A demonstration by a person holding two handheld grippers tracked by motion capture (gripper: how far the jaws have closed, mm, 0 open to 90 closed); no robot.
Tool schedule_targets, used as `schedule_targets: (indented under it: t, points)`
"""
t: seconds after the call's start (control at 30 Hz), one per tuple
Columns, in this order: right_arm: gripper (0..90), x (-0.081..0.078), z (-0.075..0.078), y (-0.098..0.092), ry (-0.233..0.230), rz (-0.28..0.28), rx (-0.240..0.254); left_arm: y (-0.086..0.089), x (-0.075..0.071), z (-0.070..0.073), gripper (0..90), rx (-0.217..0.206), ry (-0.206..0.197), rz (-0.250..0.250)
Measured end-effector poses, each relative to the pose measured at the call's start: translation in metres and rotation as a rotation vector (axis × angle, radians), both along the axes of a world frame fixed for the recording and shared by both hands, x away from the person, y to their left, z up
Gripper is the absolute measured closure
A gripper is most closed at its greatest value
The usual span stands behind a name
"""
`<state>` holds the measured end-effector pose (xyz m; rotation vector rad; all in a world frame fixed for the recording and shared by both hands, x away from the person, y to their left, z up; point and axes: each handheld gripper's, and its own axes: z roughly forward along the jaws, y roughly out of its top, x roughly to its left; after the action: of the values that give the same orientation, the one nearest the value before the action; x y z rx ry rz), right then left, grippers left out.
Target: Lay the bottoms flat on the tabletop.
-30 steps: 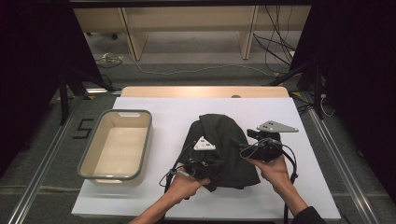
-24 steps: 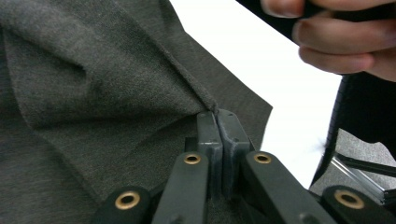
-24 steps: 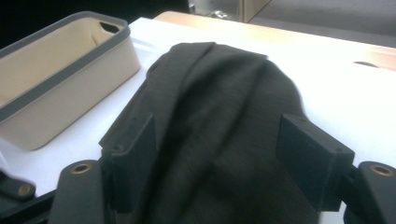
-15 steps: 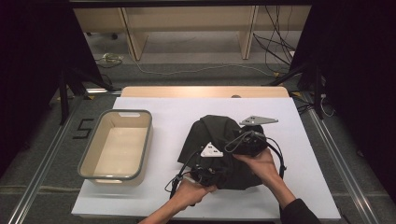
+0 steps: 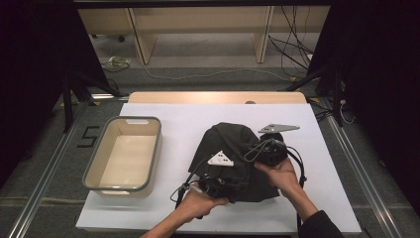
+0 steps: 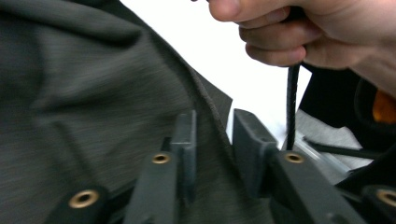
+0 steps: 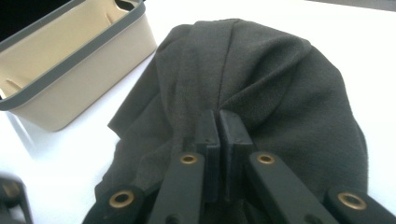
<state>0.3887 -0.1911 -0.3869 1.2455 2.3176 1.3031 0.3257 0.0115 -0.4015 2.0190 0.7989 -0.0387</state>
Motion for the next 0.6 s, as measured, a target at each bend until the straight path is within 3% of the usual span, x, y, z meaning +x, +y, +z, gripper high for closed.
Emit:
schedule_targets:
  t: [0.13, 0.23, 0.3, 0.47, 0.6]
  points:
    - [88.0, -0.001, -0.001, -0.01, 0.001, -0.01, 0.006, 0.022, 0.007, 0.014, 56.7, -0.02, -0.02, 0.052]
    - [88.0, -0.002, -0.001, -0.016, 0.007, -0.021, 0.018, 0.04, 0.017, 0.022, 49.9, -0.005, -0.05, 0.126]
    - [87.9, -0.004, -0.001, -0.019, 0.004, -0.02, 0.017, 0.051, 0.024, 0.024, 46.9, -0.018, -0.048, 0.17]
    - [87.9, -0.005, -0.002, -0.028, 0.01, -0.031, 0.028, 0.066, 0.038, 0.02, 41.1, -0.011, -0.041, 0.259]
    - [87.9, -0.007, -0.001, -0.029, 0.008, -0.03, 0.023, 0.071, 0.046, 0.012, 35.9, 0.046, -0.067, 0.326]
